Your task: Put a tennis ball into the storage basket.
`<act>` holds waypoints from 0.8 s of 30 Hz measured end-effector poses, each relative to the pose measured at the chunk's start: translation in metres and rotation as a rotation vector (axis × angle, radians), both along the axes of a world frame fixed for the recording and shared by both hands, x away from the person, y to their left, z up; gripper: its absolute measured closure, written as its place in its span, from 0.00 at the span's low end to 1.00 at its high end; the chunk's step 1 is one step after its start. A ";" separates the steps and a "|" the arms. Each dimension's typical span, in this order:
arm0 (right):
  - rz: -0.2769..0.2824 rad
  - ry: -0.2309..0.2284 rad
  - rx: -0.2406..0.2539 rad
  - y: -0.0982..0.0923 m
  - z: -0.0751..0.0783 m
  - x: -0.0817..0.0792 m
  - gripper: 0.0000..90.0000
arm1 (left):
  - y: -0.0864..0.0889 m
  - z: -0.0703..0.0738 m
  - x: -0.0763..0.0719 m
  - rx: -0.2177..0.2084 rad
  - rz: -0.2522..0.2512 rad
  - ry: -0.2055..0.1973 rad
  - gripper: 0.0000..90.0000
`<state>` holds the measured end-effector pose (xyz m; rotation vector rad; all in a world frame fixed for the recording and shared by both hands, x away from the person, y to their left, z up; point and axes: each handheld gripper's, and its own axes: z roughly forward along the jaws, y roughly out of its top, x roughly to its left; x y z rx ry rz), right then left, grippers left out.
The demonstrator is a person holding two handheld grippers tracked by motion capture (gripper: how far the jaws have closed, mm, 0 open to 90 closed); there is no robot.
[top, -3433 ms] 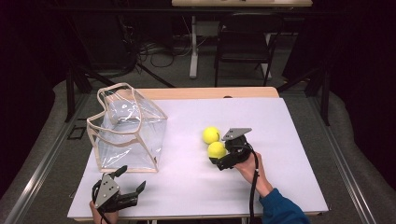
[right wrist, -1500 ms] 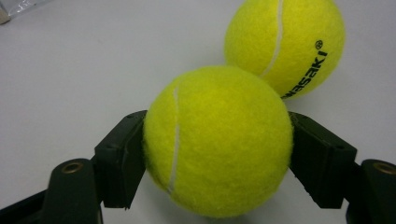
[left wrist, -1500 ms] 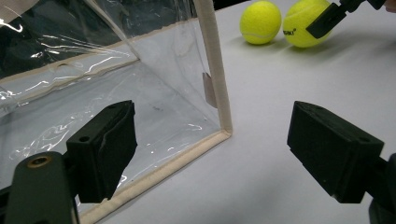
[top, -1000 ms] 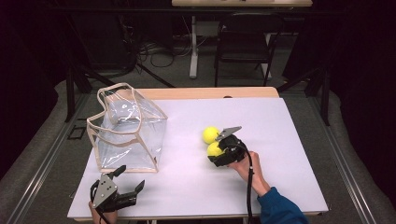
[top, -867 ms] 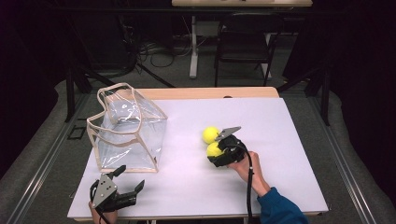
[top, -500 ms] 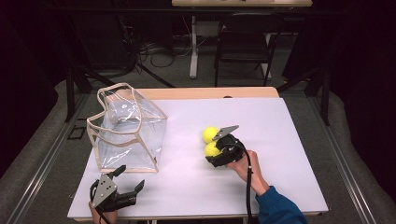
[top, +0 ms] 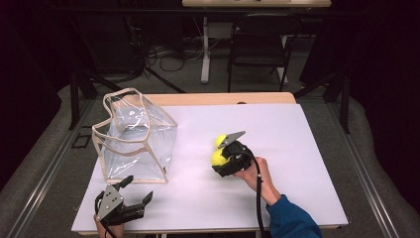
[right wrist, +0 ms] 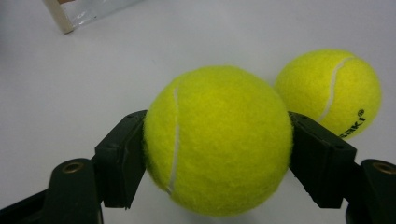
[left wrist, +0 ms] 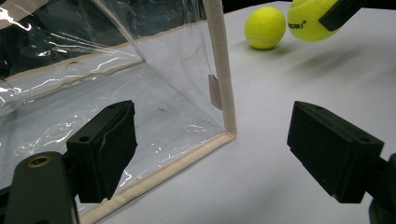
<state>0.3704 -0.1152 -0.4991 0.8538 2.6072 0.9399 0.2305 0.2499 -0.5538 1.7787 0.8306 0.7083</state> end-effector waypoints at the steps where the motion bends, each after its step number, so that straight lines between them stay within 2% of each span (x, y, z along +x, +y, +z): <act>1: 0.003 0.000 -0.001 0.001 0.001 0.001 0.29 | 0.000 0.000 -0.001 0.002 0.002 0.000 0.18; 4: 0.008 0.001 -0.009 0.004 0.005 0.002 0.29 | -0.001 0.001 0.000 0.014 -0.001 -0.004 0.18; 13: 0.033 -0.018 -0.041 0.012 0.018 0.006 0.29 | 0.001 0.001 0.001 0.004 0.008 -0.006 0.18; 16: 0.037 -0.021 -0.048 0.013 0.020 0.007 0.29 | 0.001 0.000 0.002 0.003 0.004 0.008 0.18; 24: 0.057 -0.018 -0.072 0.021 0.026 0.011 0.29 | 0.001 0.000 0.002 0.013 0.004 0.001 0.18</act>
